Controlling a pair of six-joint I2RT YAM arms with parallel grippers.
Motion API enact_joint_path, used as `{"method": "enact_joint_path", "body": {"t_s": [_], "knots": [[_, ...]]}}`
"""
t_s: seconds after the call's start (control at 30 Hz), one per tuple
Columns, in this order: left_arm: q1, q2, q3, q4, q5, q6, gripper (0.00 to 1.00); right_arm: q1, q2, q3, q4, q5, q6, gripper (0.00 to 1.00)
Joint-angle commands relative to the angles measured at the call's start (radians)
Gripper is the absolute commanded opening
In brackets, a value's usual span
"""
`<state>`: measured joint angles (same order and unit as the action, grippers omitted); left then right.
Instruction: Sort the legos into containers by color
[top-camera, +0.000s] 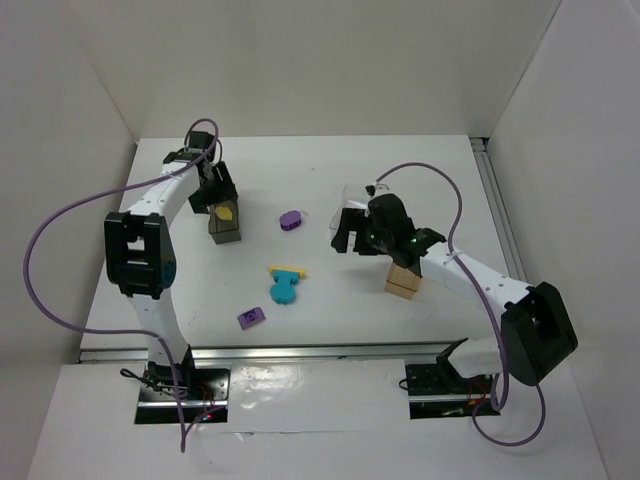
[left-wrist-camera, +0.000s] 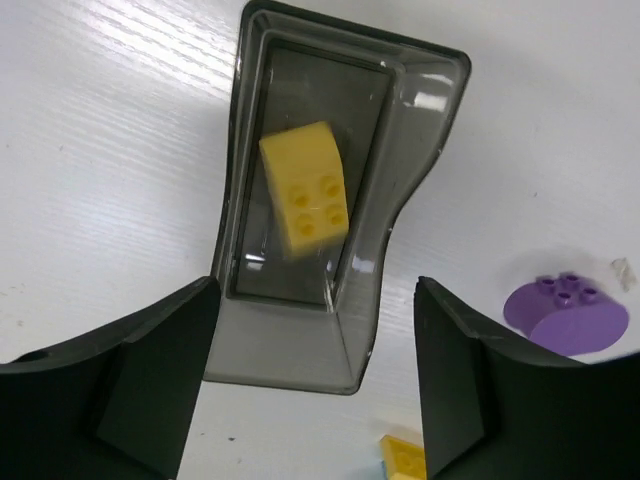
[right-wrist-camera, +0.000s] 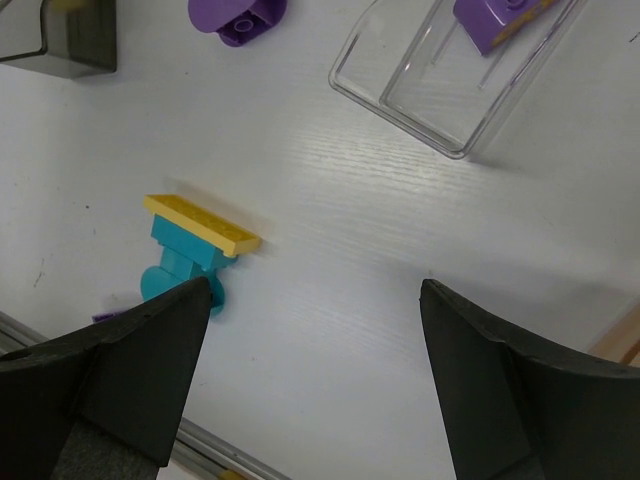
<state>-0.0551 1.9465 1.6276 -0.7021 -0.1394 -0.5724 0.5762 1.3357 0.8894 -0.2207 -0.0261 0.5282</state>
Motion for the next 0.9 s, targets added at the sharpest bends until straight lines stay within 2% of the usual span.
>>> {"method": "enact_joint_path", "body": {"t_s": [0.0,0.07,0.13,0.2,0.23,0.3,0.37,0.4,0.43,0.47,0.53,0.57,0.67,0.77,0.87], "knots": [[-0.043,-0.049,0.037,-0.053,-0.057,0.003,0.84,0.020,-0.036,-0.009,-0.040,0.035,-0.013,0.92],[-0.086,-0.136,-0.024,-0.053,-0.072,0.026,0.87,0.033,-0.026,-0.009,-0.040,0.035,-0.023,0.92],[-0.127,-0.207,-0.092,-0.062,-0.081,0.049,0.85,0.045,-0.017,-0.009,-0.040,0.035,-0.023,0.92],[-0.205,-0.309,-0.222,-0.074,-0.117,0.049,0.83,0.056,-0.007,-0.009,-0.040,0.045,-0.023,0.92],[-0.230,-0.339,-0.263,-0.088,-0.126,0.017,0.83,0.065,0.002,-0.009,-0.040,0.045,-0.023,0.92],[-0.258,-0.426,-0.386,-0.100,-0.112,-0.027,0.82,0.106,0.002,-0.009,-0.040,0.028,-0.057,0.90],[-0.258,-0.486,-0.445,-0.100,-0.094,-0.066,0.80,0.212,0.011,0.016,-0.031,0.028,-0.135,0.89],[-0.249,-0.541,-0.460,-0.109,-0.085,-0.075,0.80,0.300,0.034,0.041,-0.031,0.037,-0.192,0.89],[-0.232,-0.564,-0.460,-0.109,-0.085,-0.075,0.80,0.301,0.048,0.057,-0.031,0.052,-0.192,0.89],[-0.217,-0.583,-0.451,-0.132,-0.085,-0.084,0.80,0.391,0.068,0.077,-0.031,0.067,-0.245,0.89],[-0.171,-0.629,-0.414,-0.142,-0.120,-0.084,0.80,0.474,0.155,0.155,-0.046,0.119,-0.304,0.89],[-0.148,-0.629,-0.414,-0.142,-0.161,-0.084,0.82,0.540,0.193,0.187,-0.055,0.120,-0.371,0.90],[-0.045,-0.608,-0.347,-0.180,-0.143,-0.066,0.82,0.638,0.357,0.307,-0.086,0.179,-0.492,0.90],[0.032,-0.607,-0.310,-0.203,-0.097,-0.055,0.82,0.682,0.486,0.399,-0.098,0.274,-0.557,0.90],[0.084,-0.627,-0.310,-0.203,-0.069,-0.046,0.82,0.692,0.555,0.425,-0.063,0.285,-0.606,0.93]]}}
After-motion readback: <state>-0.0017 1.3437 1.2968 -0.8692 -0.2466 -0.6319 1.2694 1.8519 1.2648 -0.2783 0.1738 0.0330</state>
